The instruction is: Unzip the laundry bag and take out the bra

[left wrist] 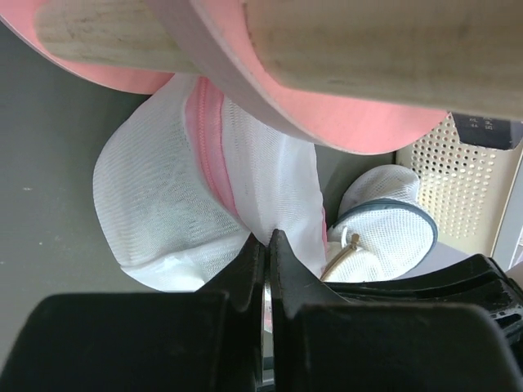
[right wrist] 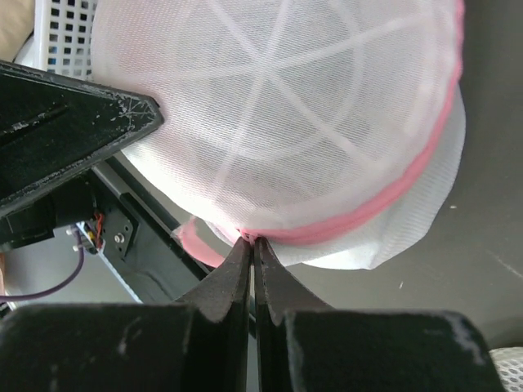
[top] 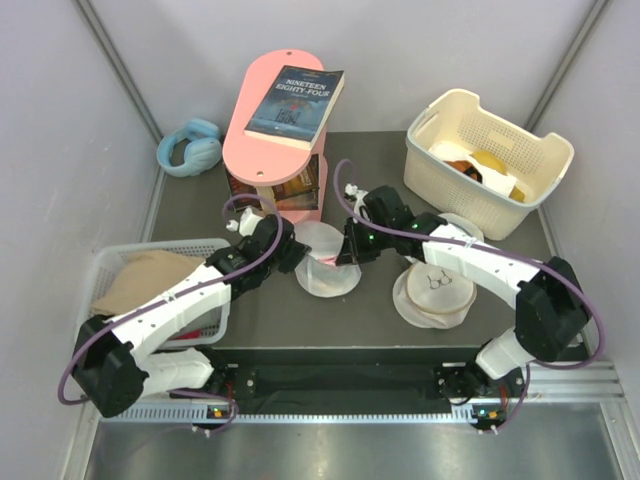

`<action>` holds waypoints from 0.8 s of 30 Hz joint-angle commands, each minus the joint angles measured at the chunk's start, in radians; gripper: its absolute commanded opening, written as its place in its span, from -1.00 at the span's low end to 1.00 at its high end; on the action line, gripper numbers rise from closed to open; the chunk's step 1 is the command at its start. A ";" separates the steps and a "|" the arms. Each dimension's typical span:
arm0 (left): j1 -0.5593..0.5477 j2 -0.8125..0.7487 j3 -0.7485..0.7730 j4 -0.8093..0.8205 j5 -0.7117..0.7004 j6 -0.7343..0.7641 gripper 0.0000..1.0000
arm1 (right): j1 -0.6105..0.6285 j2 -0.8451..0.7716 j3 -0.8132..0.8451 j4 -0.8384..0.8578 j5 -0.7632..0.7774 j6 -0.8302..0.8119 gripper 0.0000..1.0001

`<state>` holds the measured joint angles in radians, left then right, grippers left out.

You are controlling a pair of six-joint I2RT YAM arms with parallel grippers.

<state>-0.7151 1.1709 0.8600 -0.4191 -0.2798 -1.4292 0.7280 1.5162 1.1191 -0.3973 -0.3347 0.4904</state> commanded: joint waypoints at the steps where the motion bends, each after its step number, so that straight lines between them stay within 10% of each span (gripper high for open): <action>1: 0.005 -0.025 0.016 0.000 -0.044 0.079 -1.00 | -0.039 -0.048 -0.024 0.020 0.010 -0.026 -1.00; 15: 0.006 0.098 0.089 0.166 0.122 0.320 -0.93 | -0.036 -0.085 -0.035 0.046 -0.086 -0.061 -1.00; 19: 0.006 0.112 0.143 0.079 0.146 0.351 0.30 | -0.010 -0.056 0.005 0.049 -0.099 -0.053 -1.00; 24: 0.006 0.035 0.142 -0.041 0.126 0.331 0.65 | 0.034 -0.008 0.051 0.064 -0.115 -0.039 -1.00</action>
<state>-0.7017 1.2728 0.9558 -0.4290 -0.1852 -1.1584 0.7200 1.4811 1.0874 -0.3824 -0.4191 0.4484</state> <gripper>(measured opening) 0.802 0.008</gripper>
